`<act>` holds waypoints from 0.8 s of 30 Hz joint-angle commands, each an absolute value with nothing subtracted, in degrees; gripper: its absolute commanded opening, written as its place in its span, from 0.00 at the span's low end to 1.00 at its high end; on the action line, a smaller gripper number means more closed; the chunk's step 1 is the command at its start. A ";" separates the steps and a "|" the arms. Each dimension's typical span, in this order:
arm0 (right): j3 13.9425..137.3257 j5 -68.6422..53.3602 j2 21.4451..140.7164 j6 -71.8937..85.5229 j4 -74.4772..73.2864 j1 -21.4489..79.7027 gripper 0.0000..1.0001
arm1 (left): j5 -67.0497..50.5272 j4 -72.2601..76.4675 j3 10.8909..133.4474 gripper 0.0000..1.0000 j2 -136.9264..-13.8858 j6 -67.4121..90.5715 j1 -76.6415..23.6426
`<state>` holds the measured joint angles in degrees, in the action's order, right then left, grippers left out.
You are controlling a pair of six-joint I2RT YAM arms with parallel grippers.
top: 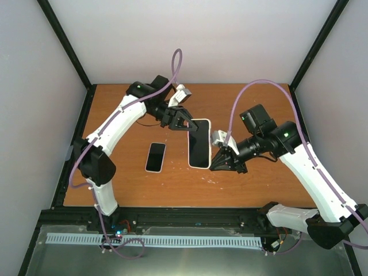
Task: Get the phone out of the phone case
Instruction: Remove the phone case from the phone.
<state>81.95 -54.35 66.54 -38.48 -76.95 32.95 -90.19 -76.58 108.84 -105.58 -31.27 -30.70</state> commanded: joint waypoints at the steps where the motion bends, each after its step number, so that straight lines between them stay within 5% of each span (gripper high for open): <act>1: 82.50 -67.71 62.75 -37.78 -61.90 35.75 0.03 | -111.97 -75.14 109.82 0.00 -105.36 -45.29 -31.18; 10: 78.36 -56.04 62.79 -27.22 -54.52 34.16 0.03 | -111.81 -75.41 112.20 0.01 -101.06 -41.52 -29.97; 12: 77.53 -58.48 62.84 -26.18 -54.63 31.61 0.32 | -111.75 -75.46 113.00 0.00 -99.15 -39.97 -28.36; 15: 77.08 -62.66 62.23 -25.88 -55.04 27.33 0.55 | -111.76 -75.50 113.07 0.00 -96.48 -37.61 -25.26; 24: 79.88 -57.59 62.29 -21.64 -53.26 23.26 0.79 | -108.04 -75.23 119.74 0.00 -100.63 -28.32 -14.99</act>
<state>78.04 -60.27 62.61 -25.23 -56.71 24.12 -87.33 -77.06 115.24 -98.76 -33.12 -18.46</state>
